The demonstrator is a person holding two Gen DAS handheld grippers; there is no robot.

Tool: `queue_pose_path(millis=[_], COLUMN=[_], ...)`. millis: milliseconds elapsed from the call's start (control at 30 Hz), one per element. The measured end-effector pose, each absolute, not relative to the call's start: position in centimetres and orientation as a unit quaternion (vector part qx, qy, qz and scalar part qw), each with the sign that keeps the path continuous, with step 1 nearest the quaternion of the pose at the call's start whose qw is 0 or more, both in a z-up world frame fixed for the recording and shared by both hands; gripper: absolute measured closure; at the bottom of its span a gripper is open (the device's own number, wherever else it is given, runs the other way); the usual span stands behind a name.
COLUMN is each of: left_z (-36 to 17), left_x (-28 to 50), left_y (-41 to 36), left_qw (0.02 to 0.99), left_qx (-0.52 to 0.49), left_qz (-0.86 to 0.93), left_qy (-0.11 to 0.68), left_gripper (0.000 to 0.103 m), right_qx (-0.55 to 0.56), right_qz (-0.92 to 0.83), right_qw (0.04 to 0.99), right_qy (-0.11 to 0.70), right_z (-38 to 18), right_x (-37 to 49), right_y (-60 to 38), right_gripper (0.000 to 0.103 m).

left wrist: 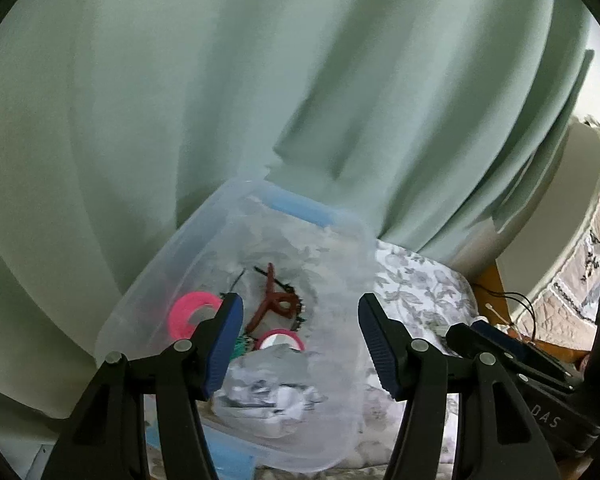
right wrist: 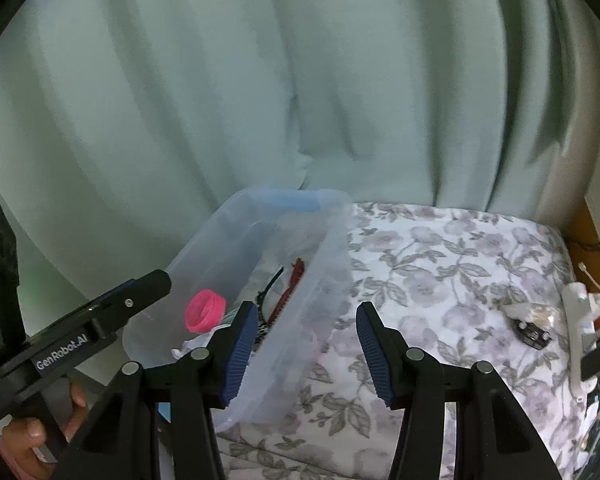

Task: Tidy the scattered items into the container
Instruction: 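Withdraw both open tools from the bin toward the swab bag and toy car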

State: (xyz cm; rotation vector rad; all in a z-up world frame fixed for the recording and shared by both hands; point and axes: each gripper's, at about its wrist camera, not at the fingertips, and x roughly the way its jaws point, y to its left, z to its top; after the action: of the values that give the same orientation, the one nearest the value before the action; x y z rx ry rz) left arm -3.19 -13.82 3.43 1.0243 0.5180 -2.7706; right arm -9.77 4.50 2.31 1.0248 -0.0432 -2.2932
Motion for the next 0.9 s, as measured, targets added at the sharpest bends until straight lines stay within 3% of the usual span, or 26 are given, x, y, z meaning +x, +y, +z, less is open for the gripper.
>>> queue_pose_path(millis=[367,667,900], left_z=[5.2,5.5,4.4], left_x=[-5.1,-6.1,-6.7], left_y=[-5.5,-1.3,1.2], left_qw=[-0.014,-0.07,-0.096], left_qx=[0.328,0.288,0.291], left_qz=[-0.938,-0.944,-0.942], left_qy=[0.113,0.141,0.133], left_gripper=[0.042,0.042,0.038], right_qx=[0.373,0.352,0.353], right_qz=[-0.892,-0.909,-0.911], right_qw=[0.237,0.162,0.126], right_qy=[-0.092,-0.153,-0.17], right_z=[2.1,1.8,0.7], right_x=[-10.5,-10.9,-10.9], right_y=[14.1,22.4,25.6], right_gripper=[0.048,0.046,0.036])
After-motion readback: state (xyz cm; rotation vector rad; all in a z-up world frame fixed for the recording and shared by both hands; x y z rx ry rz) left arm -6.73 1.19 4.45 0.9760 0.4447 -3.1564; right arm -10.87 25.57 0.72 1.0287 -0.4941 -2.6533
